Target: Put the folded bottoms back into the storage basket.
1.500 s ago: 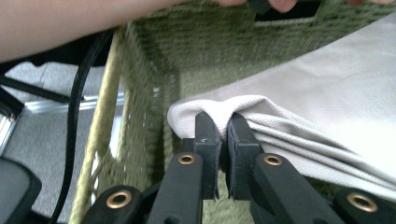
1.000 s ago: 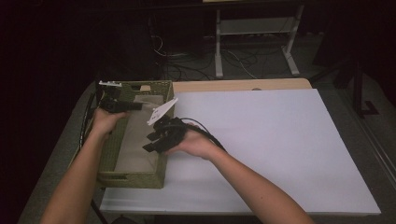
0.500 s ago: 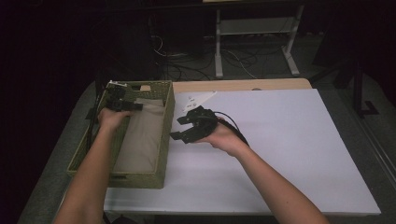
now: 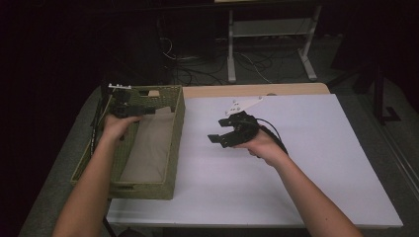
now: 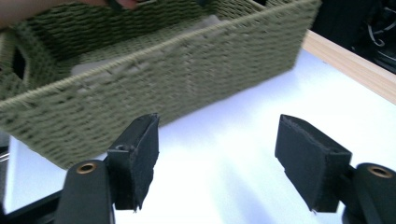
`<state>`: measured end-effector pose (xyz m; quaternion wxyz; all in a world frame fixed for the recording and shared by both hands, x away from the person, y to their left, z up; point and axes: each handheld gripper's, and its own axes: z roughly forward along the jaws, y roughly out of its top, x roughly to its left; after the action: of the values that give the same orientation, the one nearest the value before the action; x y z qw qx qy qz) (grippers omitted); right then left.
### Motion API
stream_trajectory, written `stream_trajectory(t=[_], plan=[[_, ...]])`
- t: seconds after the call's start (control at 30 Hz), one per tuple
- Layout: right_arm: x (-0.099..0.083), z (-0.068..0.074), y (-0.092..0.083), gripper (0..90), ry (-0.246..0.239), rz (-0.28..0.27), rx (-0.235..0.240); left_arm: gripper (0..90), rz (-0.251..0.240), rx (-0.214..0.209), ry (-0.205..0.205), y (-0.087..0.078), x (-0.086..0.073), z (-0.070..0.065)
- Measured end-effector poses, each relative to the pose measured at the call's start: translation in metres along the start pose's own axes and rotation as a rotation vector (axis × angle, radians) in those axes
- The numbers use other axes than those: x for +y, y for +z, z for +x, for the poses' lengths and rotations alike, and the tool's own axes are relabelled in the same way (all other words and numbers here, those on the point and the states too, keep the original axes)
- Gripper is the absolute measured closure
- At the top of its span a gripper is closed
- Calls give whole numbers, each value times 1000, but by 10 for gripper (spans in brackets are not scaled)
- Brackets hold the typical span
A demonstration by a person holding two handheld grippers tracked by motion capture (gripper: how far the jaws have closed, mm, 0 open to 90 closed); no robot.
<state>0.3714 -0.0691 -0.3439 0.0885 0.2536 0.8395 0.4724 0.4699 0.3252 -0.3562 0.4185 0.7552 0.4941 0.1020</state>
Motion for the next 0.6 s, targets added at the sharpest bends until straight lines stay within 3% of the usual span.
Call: stream_trajectory(t=[0.43,0.6], plan=[[-28,-26,-37,150,6,-32,-38,159,-65,-77,118,-19,-4,-61],[-37,-31,-49,101,0,-31,-15,111,-73,-117,155,-27,-10,-86]])
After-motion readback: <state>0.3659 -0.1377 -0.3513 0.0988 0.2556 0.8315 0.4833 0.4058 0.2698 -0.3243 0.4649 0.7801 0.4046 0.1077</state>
